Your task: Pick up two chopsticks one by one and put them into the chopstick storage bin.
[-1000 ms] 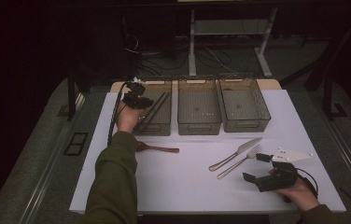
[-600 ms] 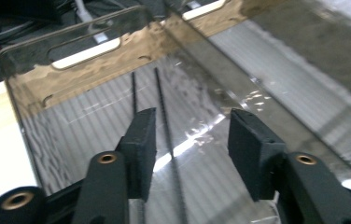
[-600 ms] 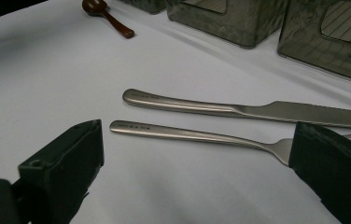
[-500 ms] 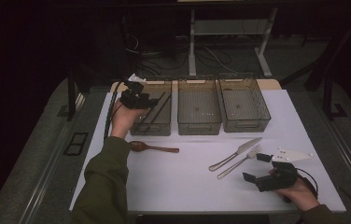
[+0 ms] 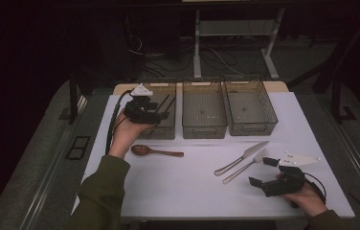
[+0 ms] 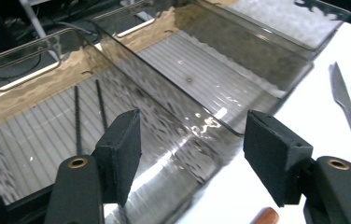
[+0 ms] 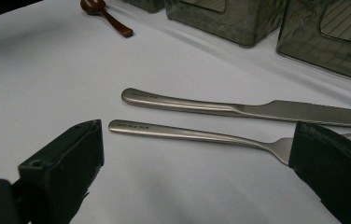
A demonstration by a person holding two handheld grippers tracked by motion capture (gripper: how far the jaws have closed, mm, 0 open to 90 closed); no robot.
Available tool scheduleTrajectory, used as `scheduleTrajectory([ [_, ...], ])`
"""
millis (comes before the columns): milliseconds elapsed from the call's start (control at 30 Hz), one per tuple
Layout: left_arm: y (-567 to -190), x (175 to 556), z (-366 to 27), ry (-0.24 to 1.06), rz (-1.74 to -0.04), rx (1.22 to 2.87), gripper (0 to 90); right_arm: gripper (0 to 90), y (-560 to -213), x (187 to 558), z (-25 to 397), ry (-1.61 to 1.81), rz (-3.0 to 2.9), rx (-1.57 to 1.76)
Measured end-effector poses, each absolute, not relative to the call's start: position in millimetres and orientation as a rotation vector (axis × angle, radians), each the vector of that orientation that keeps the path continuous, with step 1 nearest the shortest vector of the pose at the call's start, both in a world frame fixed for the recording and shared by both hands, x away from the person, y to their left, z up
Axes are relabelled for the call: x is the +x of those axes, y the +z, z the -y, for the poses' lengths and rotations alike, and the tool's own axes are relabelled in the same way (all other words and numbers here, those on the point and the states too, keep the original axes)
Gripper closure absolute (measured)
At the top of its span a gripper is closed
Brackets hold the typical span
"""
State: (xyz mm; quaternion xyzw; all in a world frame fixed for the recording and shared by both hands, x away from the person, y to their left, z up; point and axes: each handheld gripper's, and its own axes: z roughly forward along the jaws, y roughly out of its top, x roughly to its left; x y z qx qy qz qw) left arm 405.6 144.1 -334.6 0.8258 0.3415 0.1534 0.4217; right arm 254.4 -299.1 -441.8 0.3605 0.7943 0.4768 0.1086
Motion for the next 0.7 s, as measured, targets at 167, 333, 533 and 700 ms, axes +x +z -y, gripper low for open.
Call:
scheduleTrajectory([
  [167, -341, 387, -141, 0.378, -0.816, 2.050, 31.8, 2.7, -442, 254, 299, 1.402, -2.336, 1.061],
  [333, -351, 368, -139, 0.355, -0.782, 2.049, 27.3, 2.7, -442, 254, 299, 1.401, -2.335, 1.061],
  [533, -365, 353, -140, 0.346, -0.769, 2.040, 25.5, 2.7, -442, 254, 299, 1.399, -2.334, 1.063],
  [700, -380, 343, -147, 0.350, -0.776, 2.027, 24.6, 2.7, -442, 254, 299, 1.403, -2.329, 1.070],
])
